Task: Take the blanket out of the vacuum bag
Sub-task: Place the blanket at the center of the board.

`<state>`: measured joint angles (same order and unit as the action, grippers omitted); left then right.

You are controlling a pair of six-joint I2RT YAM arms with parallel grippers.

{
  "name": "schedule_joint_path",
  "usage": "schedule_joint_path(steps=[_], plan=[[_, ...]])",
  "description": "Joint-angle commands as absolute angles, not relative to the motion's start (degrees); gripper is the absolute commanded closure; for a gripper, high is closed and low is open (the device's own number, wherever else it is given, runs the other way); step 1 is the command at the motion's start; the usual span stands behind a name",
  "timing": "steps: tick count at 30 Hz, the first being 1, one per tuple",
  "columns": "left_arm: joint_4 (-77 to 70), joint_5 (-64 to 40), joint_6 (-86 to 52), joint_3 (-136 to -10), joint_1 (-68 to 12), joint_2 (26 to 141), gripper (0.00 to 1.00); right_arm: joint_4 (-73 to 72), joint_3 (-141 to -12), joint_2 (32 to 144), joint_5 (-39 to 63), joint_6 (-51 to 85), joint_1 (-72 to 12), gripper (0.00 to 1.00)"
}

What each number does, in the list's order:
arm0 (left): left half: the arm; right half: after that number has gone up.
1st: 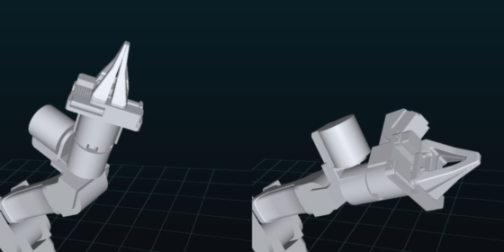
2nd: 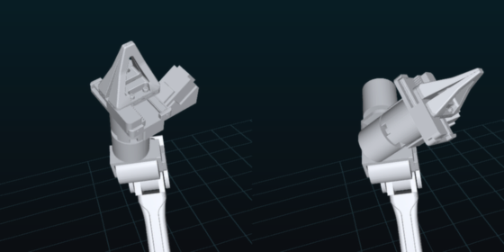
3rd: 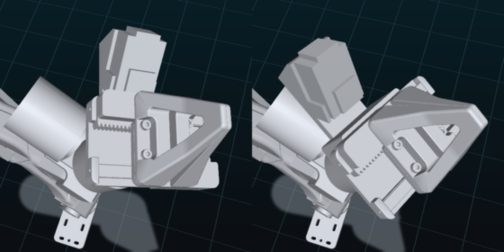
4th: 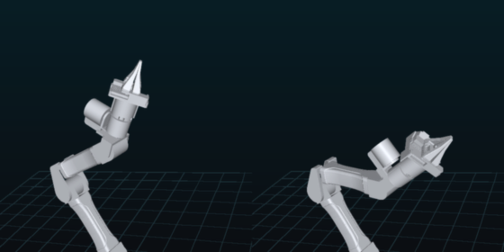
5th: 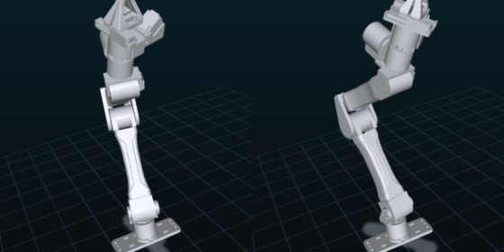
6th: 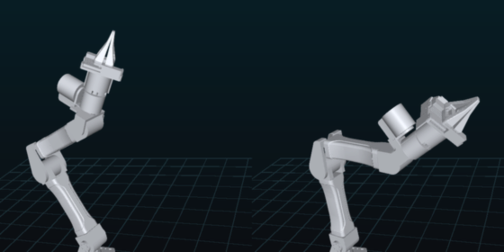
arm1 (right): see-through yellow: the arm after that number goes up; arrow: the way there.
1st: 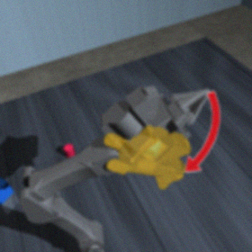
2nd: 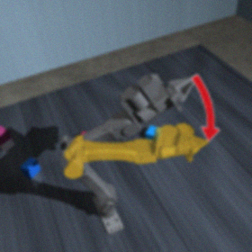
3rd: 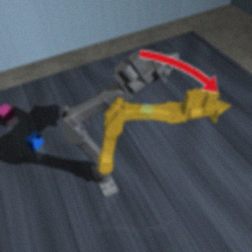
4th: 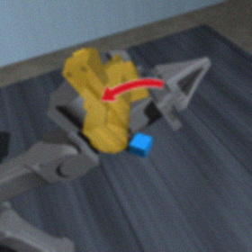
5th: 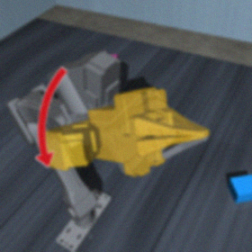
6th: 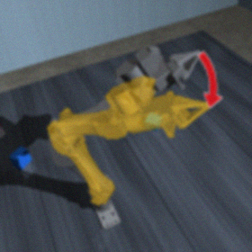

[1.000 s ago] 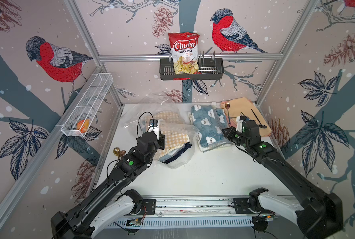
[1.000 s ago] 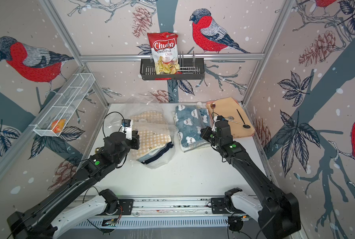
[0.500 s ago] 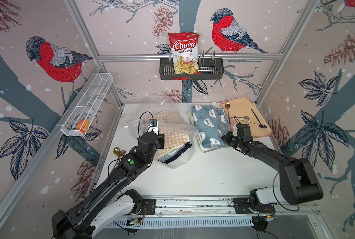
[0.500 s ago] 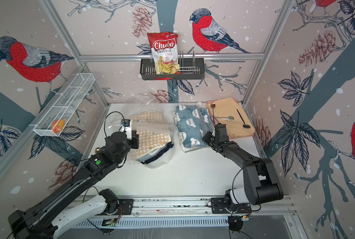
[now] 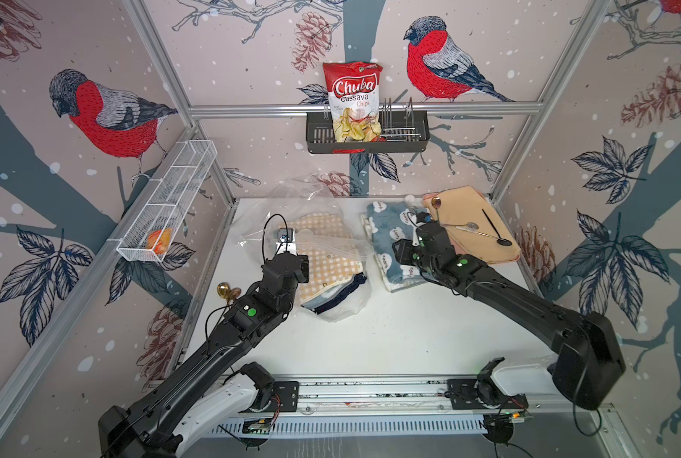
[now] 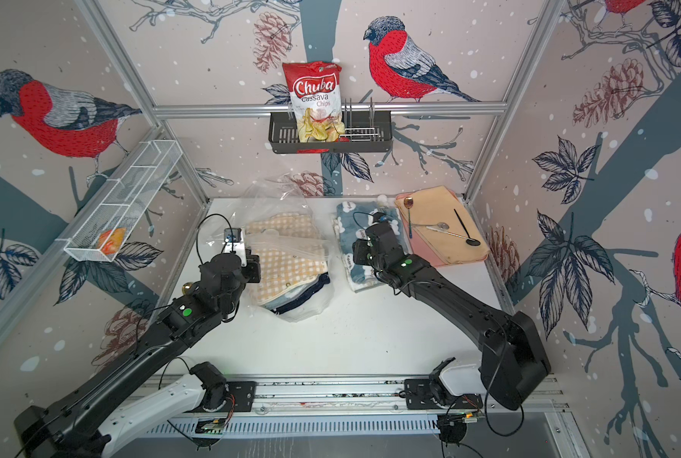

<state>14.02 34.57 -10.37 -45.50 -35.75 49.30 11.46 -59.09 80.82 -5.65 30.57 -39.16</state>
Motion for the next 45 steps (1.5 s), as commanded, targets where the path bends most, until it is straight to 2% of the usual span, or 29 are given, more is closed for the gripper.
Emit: schedule_joint_path(steps=[1, 4, 11, 16, 19, 25, 27, 29, 40, 45], plan=[[11.6, 37.3, -11.0, -45.3, -35.5, 49.0, 1.0, 18.3, -61.4, 86.2, -6.0, 26.7, -40.7, 0.66], [11.5, 36.8, -11.1, -45.3, -35.4, 49.4, 1.0, 18.6, -61.7, 90.4, -8.4, 25.9, -42.2, 0.66], [11.2, 35.8, -10.8, -45.2, -35.4, 49.6, 1.0, 20.4, -63.0, 95.2, -17.1, 25.1, -42.6, 0.44], [11.0, 35.0, -10.7, -45.2, -35.4, 49.7, 1.0, 20.2, -62.8, 98.3, -19.2, 25.3, -42.7, 0.42], [11.0, 34.8, -10.7, -45.2, -35.4, 49.8, 1.0, 19.3, -62.3, 99.9, -20.1, 26.1, -42.7, 0.48], [10.8, 34.5, -10.7, -45.1, -35.4, 49.9, 1.0, 18.6, -62.3, 99.7, -20.8, 26.6, -42.8, 0.77], [10.8, 34.3, -10.6, -45.1, -35.4, 49.8, 1.0, 18.6, -62.3, 98.5, -20.1, 26.5, -42.9, 0.9], [10.8, 34.3, -10.7, -45.2, -35.4, 49.8, 1.0, 18.6, -62.2, 97.1, -19.9, 26.2, -43.0, 0.97], [11.0, 33.2, -10.7, -45.4, -35.4, 50.4, 1.0, 19.3, -61.9, 85.9, -12.1, 23.2, -44.1, 0.98], [11.1, 32.7, -10.7, -45.5, -35.4, 50.4, 1.0, 18.3, -59.9, 83.1, -4.8, 23.1, -42.8, 0.98]])
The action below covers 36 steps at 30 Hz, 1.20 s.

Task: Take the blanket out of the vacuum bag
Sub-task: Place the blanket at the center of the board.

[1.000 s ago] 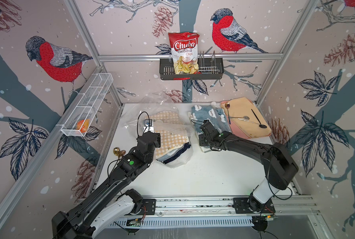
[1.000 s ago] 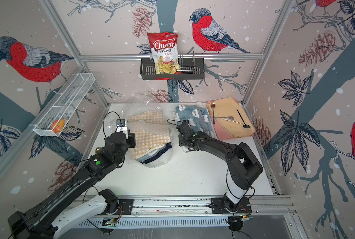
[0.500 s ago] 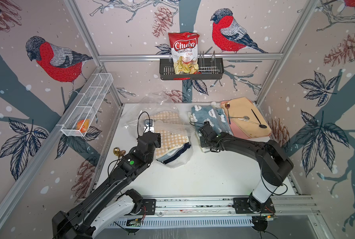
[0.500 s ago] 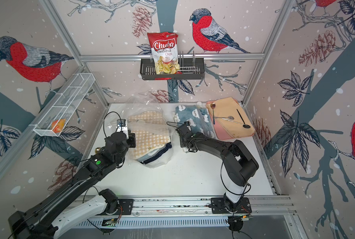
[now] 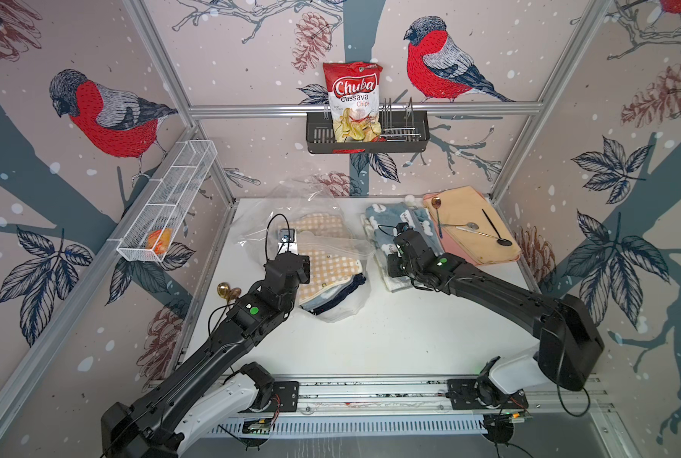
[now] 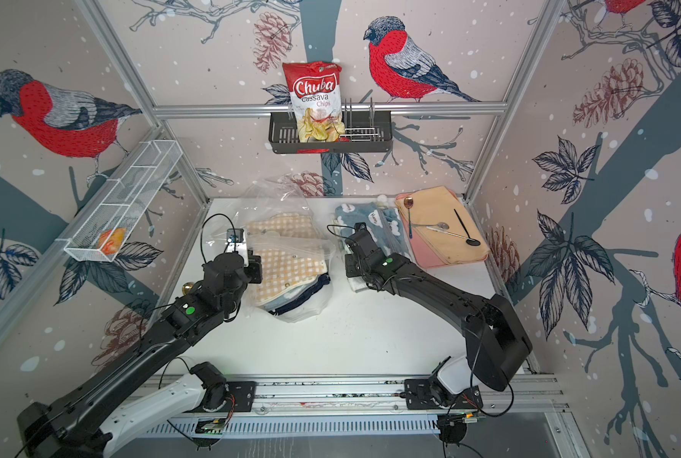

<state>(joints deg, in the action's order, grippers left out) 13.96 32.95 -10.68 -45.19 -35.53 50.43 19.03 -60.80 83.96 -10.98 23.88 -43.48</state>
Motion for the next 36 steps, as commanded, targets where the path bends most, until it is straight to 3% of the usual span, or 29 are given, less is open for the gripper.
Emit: schedule_joint_path(steps=[1, 6, 8, 9, 19, 26, 32, 36], plan=[[11.2, 32.5, -10.7, -45.5, -35.4, 50.4, 1.0, 17.9, -59.4, 83.2, -3.5, 23.1, -42.5, 0.93], [11.3, 31.8, -10.7, -45.7, -35.4, 50.4, 1.0, 16.5, -57.2, 87.1, 2.4, 24.5, -41.9, 0.68], [11.4, 31.8, -10.7, -45.8, -35.4, 50.5, 1.0, 14.1, -55.3, 86.3, 2.9, 26.6, -41.6, 0.51], [11.4, 31.8, -10.7, -45.7, -35.4, 50.4, 1.0, 13.3, -54.9, 85.6, 3.0, 27.3, -41.1, 0.51], [11.2, 27.5, -10.0, -45.9, -35.4, 51.1, 1.0, 10.3, -56.3, 75.7, 4.0, 27.8, -32.6, 0.58], [11.3, 26.1, -10.0, -45.9, -35.4, 51.1, 1.0, 7.7, -54.3, 81.3, 16.6, 25.6, -20.3, 0.57], [10.8, 25.3, -10.0, -45.6, -35.4, 51.0, 1.0, 2.6, -49.9, 89.5, 16.1, 29.0, -15.9, 0.81], [10.9, 25.0, -10.0, -45.6, -35.4, 51.7, 1.0, 1.4, -48.9, 87.3, 12.9, 30.7, -16.1, 0.86]])
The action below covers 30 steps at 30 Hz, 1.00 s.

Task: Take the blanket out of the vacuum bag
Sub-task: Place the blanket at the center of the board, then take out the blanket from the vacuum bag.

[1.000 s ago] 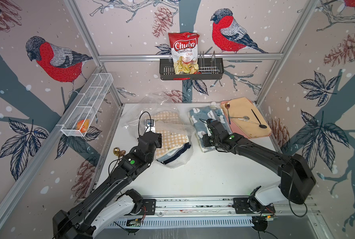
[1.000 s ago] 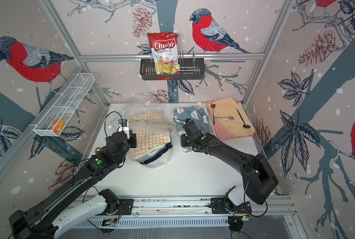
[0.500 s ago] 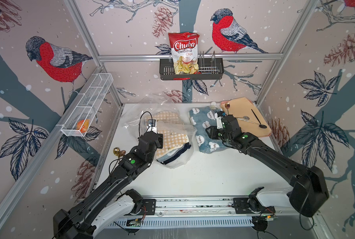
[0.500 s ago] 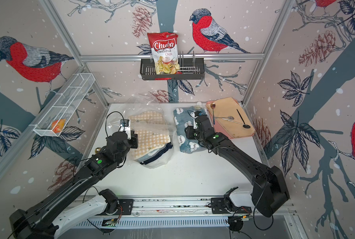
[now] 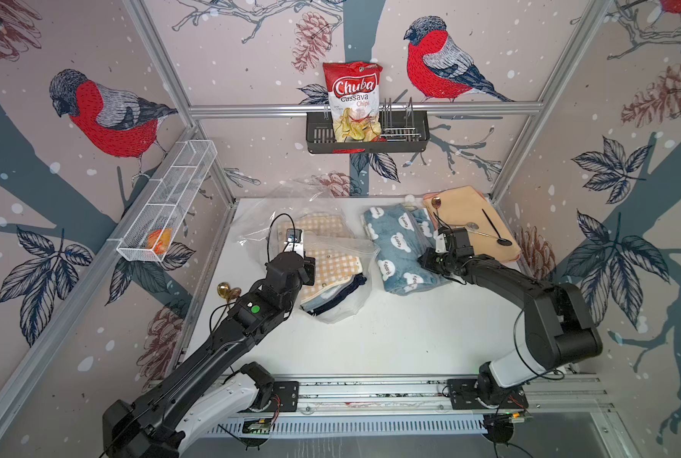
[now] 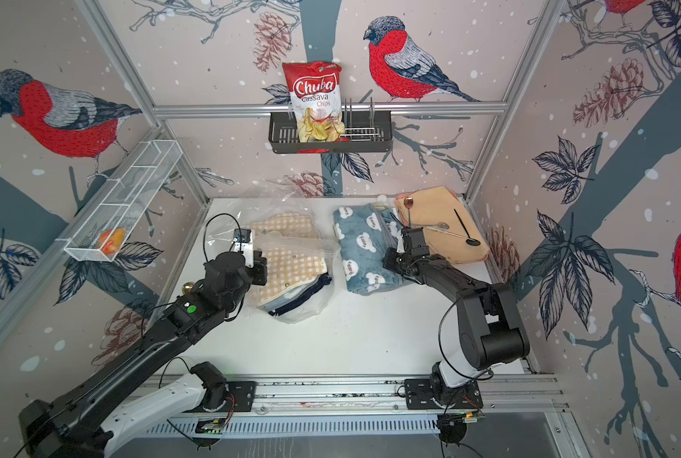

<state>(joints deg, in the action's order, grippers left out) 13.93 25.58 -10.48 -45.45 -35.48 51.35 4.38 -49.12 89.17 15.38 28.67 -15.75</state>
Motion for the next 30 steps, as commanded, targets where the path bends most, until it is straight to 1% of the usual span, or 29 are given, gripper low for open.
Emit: schedule_joint_path(steps=[1, 4, 7, 8, 9, 11, 13, 14, 15, 17, 20, 22, 24, 25, 26, 29, 30], plan=[[10.8, 24.9, -9.9, -45.6, -35.4, 51.9, 1.0, 1.5, -48.7, 85.5, 12.5, 30.8, -16.6, 0.87], [10.6, 24.2, -9.8, -45.5, -35.4, 52.1, 1.0, 1.6, -47.3, 76.3, 8.3, 31.5, -21.1, 0.86], [10.5, 24.1, -9.6, -45.6, -35.4, 52.6, 1.0, 1.5, -47.3, 69.7, 8.6, 31.2, -27.1, 0.75], [10.5, 24.0, -9.5, -45.6, -35.4, 52.7, 1.0, 1.6, -47.8, 69.0, 8.9, 31.2, -30.4, 0.71], [10.5, 24.0, -9.5, -45.6, -35.4, 52.9, 1.0, 1.3, -48.1, 69.0, 9.0, 31.5, -33.1, 0.69], [10.7, 24.0, -9.3, -45.6, -35.4, 53.1, 0.96, -0.2, -48.2, 70.2, 9.0, 32.5, -38.8, 0.68], [10.8, 24.1, -9.3, -45.7, -35.4, 53.1, 0.93, -1.8, -48.2, 71.5, 5.7, 34.5, -44.7, 0.81], [10.7, 24.2, -9.5, -45.8, -35.4, 53.1, 0.92, -3.9, -47.4, 73.7, -0.9, 36.0, -49.3, 0.87], [10.8, 24.3, -9.6, -45.8, -35.4, 53.1, 0.92, -6.0, -46.7, 75.2, -5.1, 36.4, -53.4, 0.91], [10.9, 24.1, -9.8, -45.9, -35.4, 53.0, 0.91, -6.3, -47.9, 78.5, -10.2, 37.0, -58.7, 0.94], [11.1, 23.8, -9.8, -45.9, -35.4, 52.8, 0.91, -7.9, -48.5, 81.1, -12.6, 37.9, -62.0, 0.95], [11.0, 23.6, -9.7, -45.9, -35.3, 52.4, 0.88, -7.0, -49.3, 82.0, -15.5, 36.9, -63.5, 0.95], [10.4, 22.6, -9.4, -45.6, -35.4, 51.6, 0.84, -2.9, -51.7, 82.5, -21.6, 35.3, -65.1, 0.93], [9.9, 21.6, -9.3, -45.3, -35.4, 51.1, 0.81, -1.1, -52.7, 82.3, -24.6, 34.5, -65.5, 0.87], [9.4, 20.6, -9.1, -45.1, -35.4, 50.5, 0.79, 0.4, -53.5, 81.7, -27.3, 34.2, -65.5, 0.72], [8.2, 18.0, -8.6, -44.3, -35.4, 49.4, 0.69, -0.5, -52.8, 79.2, -29.3, 33.8, -63.4, 0.64], [8.2, 17.4, -8.6, -44.2, -35.4, 49.4, 0.67, -1.5, -51.9, 78.2, -28.1, 34.8, -61.8, 0.68]])
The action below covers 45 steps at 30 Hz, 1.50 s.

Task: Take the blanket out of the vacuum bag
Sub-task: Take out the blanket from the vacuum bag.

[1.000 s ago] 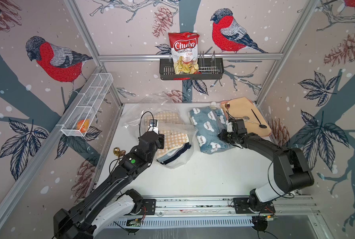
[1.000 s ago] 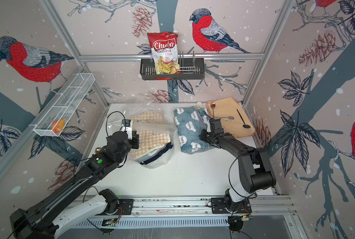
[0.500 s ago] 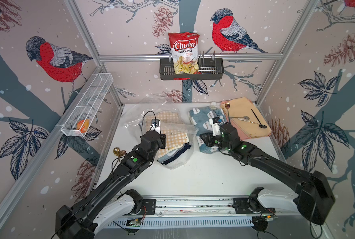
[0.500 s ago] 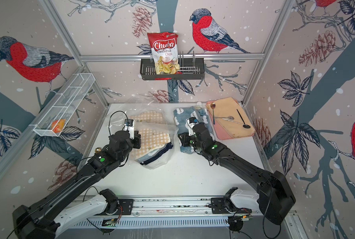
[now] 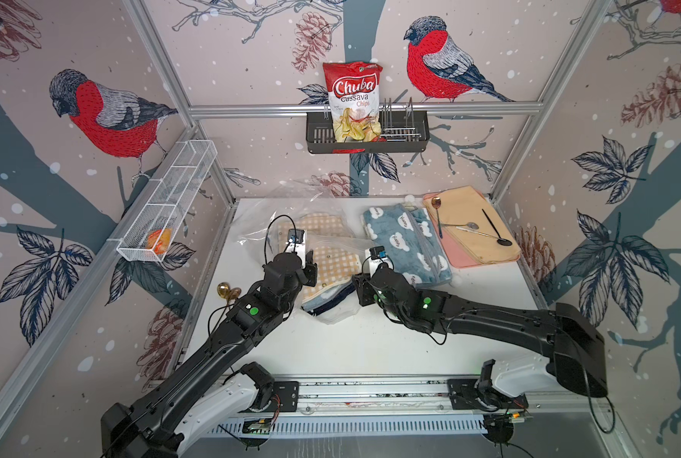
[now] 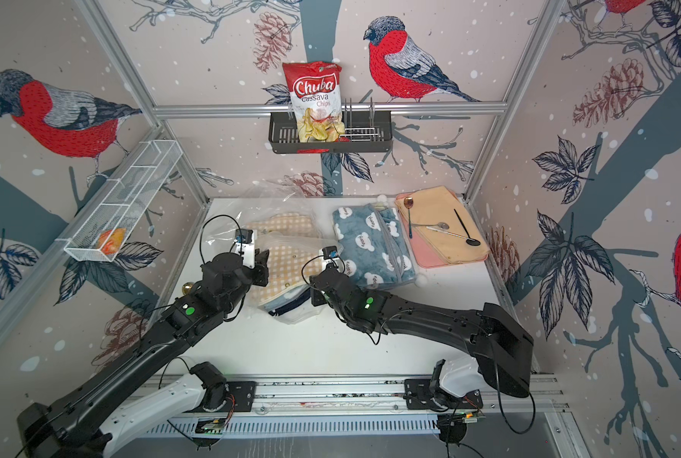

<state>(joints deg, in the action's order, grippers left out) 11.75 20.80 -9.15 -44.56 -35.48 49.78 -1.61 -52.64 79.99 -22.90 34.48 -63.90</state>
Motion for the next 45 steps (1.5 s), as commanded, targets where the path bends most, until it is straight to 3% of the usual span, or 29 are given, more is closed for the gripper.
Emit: schedule_joint_path(steps=[1, 5, 7, 9, 12, 16, 21, 34, 45], plan=[[8.3, 17.0, -8.5, -44.4, -35.4, 49.5, 0.65, -2.4, -50.7, 77.1, -25.3, 34.8, -59.6, 0.82], [8.0, 16.5, -8.0, -44.1, -35.4, 50.0, 0.62, -4.1, -47.0, 74.2, -8.5, 35.0, -48.5, 1.0], [8.0, 16.6, -7.8, -44.2, -35.4, 50.3, 0.61, -4.4, -45.7, 72.5, -8.0, 34.0, -47.2, 1.0], [8.1, 17.0, -7.8, -44.2, -35.4, 50.6, 0.61, -5.4, -44.2, 69.7, -10.7, 32.4, -48.0, 0.93], [8.4, 17.4, -8.0, -44.4, -35.4, 51.1, 0.61, -5.4, -43.3, 68.5, -10.2, 31.2, -48.4, 0.74], [8.7, 17.4, -8.4, -45.1, -35.4, 52.0, 0.65, -3.8, -43.4, 69.5, -9.2, 30.6, -50.7, 0.66], [11.3, 14.9, -9.9, -48.2, -35.4, 56.0, 0.74, -4.5, -43.5, 73.1, -7.5, 30.3, -53.5, 0.64], [14.2, 20.7, -13.6, -54.1, -35.2, 62.0, 0.95, -9.8, -47.7, 89.5, -2.5, 30.1, -57.8, 0.55], [10.0, 18.2, -13.2, -50.2, -32.0, 61.0, 1.0, -7.6, -57.3, 103.2, -1.4, 30.8, -54.7, 0.55]])
